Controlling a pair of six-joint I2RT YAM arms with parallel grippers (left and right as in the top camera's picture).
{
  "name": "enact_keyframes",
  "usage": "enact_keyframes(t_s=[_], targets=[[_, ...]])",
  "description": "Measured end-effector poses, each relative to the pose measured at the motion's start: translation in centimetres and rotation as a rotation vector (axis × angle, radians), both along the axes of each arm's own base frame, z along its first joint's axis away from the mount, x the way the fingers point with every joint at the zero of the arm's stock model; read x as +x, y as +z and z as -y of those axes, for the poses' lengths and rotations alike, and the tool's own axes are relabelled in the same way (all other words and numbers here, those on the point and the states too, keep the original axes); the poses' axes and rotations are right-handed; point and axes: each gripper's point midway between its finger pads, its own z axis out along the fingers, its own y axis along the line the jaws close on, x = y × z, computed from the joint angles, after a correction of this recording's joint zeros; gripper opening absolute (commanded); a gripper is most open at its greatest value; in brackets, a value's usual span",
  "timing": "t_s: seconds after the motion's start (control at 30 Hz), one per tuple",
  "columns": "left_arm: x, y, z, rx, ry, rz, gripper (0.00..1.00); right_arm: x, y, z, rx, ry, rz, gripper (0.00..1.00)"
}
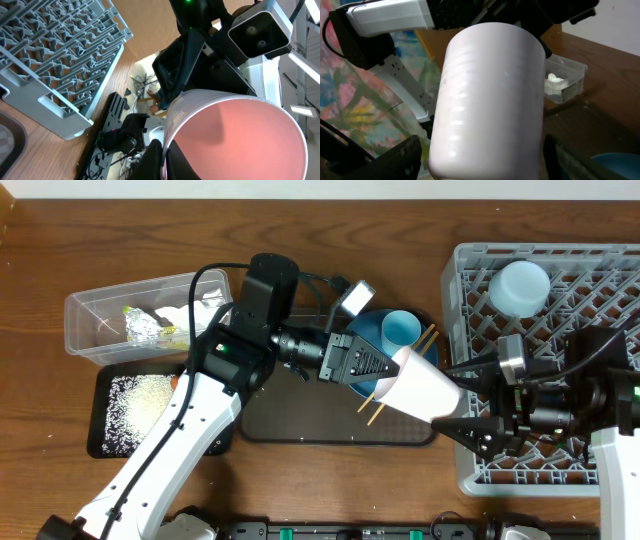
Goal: Sort waste into correct bins and load items into the dishwasher rack
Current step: 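Move the right gripper to the pink cup and grasp its base, then open the left gripper to release the pink cup to the right gripper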
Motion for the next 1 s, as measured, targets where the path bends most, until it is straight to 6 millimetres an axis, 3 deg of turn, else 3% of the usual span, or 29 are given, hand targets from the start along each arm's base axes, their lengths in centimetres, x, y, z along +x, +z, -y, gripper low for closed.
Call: enact_keyframes(t_s=[0.17,0.33,0.63,0.77,1.0], targets=[[-0.1,0.1,0.0,-0.003,-0.004,0.001,0.07,-0.4,-0.1,-0.4,-0.004,0.025,0.001,0.79],[-0.2,0.2,0.0,-0.007,-0.011,0.001,0.06,-0.8,-0.4,-0.9,-0.023,0.054,0.002,0.74],[-0.2,0.3,-0.1,-0.010,-0.010,0.005,0.07,-0.6,-1.0,-0.8,-0.050,0.053,0.005,0.54],[-0.2,0.3,-0.1,-0.009,-0.009,0.005,0.15,-0.5,-1.0,-0.8,-0.054,0.053,0.019,0.53],[-0.5,-0.3,-0.2,0.016,-0.007,-0.037,0.16,-0.3,-1.0,-0.8,-0.054,0.053,0.040,0.53]])
